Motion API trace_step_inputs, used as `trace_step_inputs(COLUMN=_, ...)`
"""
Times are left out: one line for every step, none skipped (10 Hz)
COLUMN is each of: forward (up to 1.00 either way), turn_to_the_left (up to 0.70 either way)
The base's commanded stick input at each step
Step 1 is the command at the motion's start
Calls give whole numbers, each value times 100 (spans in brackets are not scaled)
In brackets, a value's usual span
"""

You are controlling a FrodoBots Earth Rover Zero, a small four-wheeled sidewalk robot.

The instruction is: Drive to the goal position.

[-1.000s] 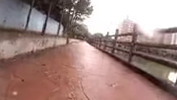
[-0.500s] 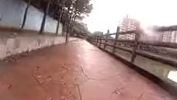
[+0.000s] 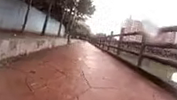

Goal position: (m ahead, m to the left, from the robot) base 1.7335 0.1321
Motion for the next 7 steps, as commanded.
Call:
trace_step_inputs(forward=50, turn_to_the_left=0)
trace_step_inputs(forward=50, turn_to_the_left=0)
trace_step_inputs(forward=50, turn_to_the_left=0)
trace_step_inputs(forward=50, turn_to_the_left=0)
trace_step_inputs(forward=50, turn_to_the_left=0)
trace_step_inputs(forward=50, turn_to_the_left=0)
trace_step_inputs(forward=50, turn_to_the_left=0)
